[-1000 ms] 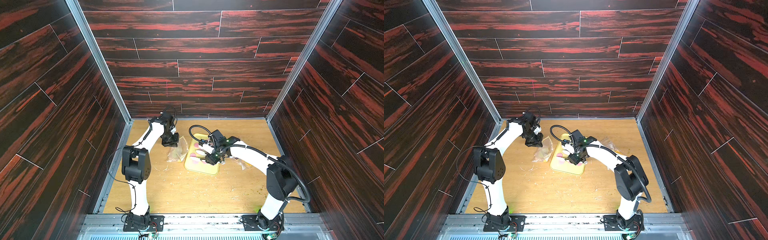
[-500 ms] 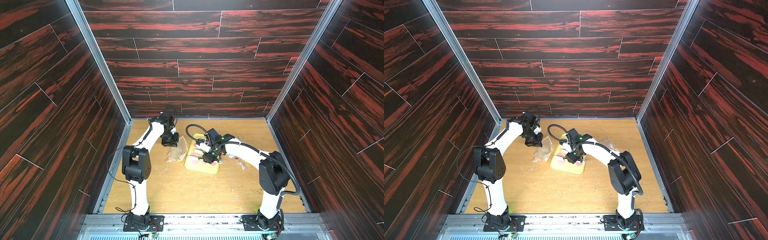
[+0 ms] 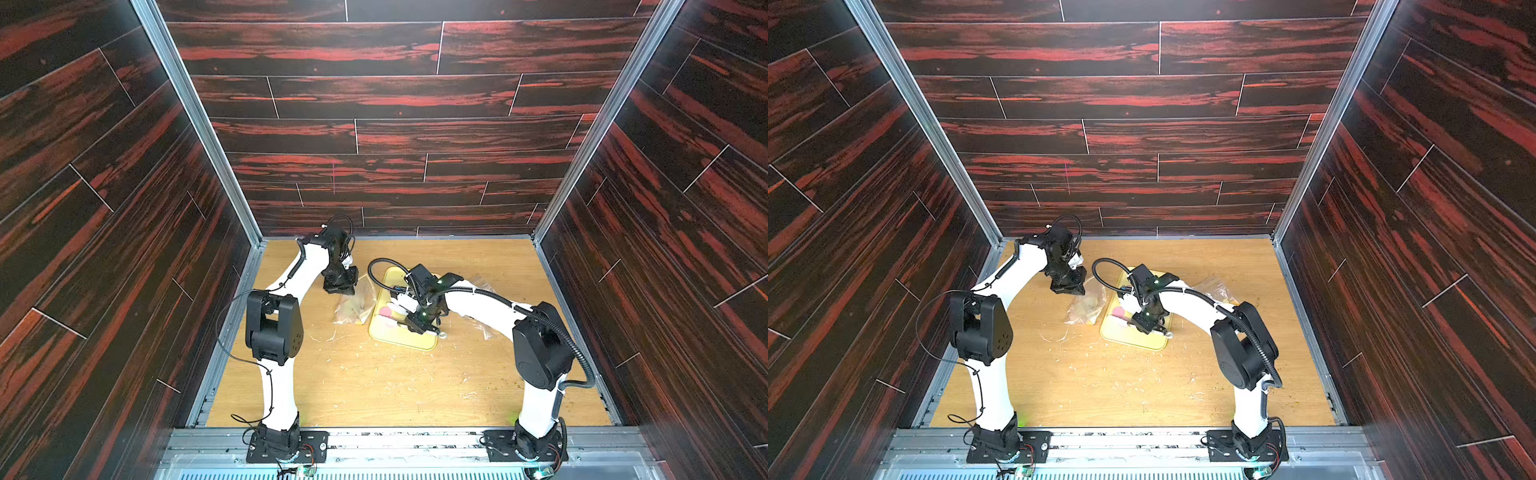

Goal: Put the cookies into a resealable bag to prevent moisture
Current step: Pick up the cookie from the tray.

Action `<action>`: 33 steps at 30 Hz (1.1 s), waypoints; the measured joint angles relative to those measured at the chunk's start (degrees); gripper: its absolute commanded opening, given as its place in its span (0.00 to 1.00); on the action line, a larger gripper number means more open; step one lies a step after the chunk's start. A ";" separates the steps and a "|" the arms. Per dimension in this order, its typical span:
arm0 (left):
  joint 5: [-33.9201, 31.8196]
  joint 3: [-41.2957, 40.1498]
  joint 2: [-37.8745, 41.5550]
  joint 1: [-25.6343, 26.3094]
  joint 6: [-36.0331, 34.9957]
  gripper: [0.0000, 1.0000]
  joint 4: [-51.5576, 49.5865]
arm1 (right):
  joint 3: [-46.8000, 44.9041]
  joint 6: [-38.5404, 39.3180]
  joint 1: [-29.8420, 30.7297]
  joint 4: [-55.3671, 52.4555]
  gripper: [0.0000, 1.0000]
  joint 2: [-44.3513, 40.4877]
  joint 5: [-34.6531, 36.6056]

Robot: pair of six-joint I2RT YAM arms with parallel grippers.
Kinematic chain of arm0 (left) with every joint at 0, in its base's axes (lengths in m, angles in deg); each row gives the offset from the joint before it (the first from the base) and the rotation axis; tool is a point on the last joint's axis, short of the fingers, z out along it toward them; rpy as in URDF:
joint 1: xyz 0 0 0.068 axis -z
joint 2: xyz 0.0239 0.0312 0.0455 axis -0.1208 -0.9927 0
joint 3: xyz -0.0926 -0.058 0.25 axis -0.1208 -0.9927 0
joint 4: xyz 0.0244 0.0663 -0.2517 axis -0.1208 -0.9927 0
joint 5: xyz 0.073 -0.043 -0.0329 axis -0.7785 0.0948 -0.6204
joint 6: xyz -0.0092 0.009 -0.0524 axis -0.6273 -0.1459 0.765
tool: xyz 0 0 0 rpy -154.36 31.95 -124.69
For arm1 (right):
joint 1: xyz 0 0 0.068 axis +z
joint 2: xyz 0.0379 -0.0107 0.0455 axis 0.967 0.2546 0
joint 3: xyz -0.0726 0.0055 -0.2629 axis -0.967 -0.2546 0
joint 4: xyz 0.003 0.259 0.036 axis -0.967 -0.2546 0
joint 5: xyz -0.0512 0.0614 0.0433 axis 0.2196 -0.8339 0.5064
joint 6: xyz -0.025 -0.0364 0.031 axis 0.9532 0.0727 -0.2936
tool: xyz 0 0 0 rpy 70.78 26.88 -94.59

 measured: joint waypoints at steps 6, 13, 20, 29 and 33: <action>0.00 0.22 -0.11 0.00 -0.04 0.00 -0.24 | -0.09 -1.20 0.00 -1.09 0.50 -0.22 1.33; 0.00 0.28 -0.13 0.00 -0.22 0.00 -0.44 | 3.63 -1.68 0.94 -1.49 0.50 -0.15 1.11; 0.00 0.28 -0.13 0.00 -0.37 0.00 -0.61 | 4.35 -1.66 2.14 -1.25 0.50 0.26 0.13; 0.00 0.28 -0.13 0.00 -0.55 0.00 -0.63 | 4.46 -1.68 2.01 -2.08 0.46 1.40 1.86; 0.00 0.28 -0.13 0.00 -0.61 0.00 -0.63 | 4.92 -1.68 2.01 -3.45 0.45 1.40 3.69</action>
